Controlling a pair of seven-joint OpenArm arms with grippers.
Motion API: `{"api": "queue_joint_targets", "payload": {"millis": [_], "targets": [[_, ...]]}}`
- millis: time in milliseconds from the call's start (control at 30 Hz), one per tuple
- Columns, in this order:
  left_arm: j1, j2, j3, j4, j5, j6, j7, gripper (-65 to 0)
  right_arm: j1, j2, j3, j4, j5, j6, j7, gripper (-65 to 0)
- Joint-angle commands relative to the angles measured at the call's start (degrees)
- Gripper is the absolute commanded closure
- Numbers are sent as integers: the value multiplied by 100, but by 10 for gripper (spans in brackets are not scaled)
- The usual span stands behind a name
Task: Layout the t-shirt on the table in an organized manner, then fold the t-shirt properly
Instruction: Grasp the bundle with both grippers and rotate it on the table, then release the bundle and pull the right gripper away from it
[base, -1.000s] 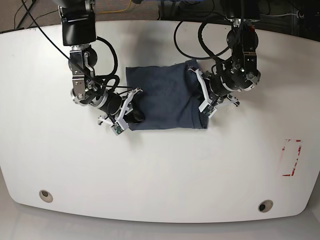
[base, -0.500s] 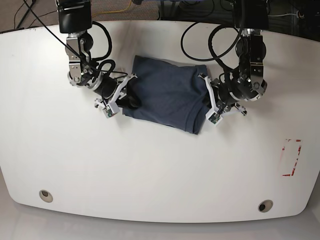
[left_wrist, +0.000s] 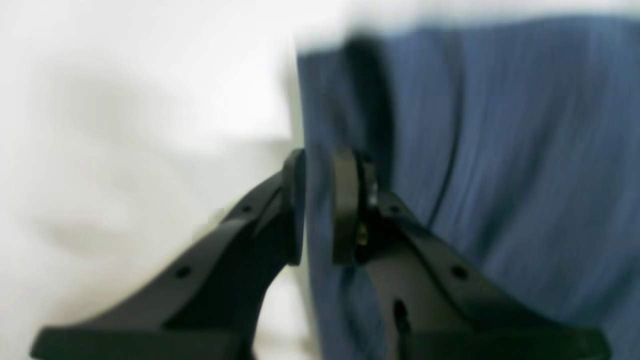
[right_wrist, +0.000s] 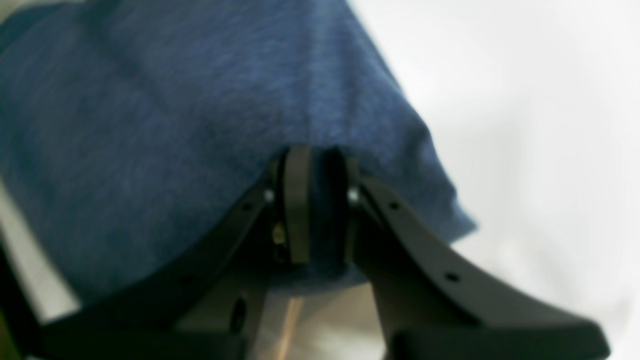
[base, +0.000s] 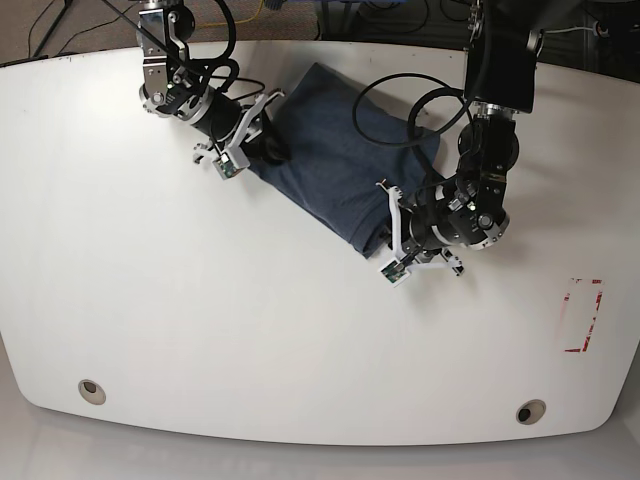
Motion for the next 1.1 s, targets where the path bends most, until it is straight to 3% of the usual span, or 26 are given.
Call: {"api": "queue_joint_targets", "payload": {"millis": [0, 100, 300, 700, 1067], "targets": [[-232, 69, -26, 268, -75, -79, -88, -68, 62, -50, 46, 471, 32, 1, -48, -81], [-276, 69, -26, 558, -75, -158, -18, -68, 62, -77, 46, 814, 32, 1, -294, -81], [-197, 175, -43, 1428, -84, -202, 677, -68, 212, -85, 46, 1236, 32, 1, -716, -82], [1297, 227, -140, 2730, -84, -329, 1363, -68, 484, -68, 37, 981, 23, 1, -813, -84], [2396, 227, -606, 2738, -84, -329, 1029, -68, 783, -68, 46, 163, 23, 1, -795, -82]]}}
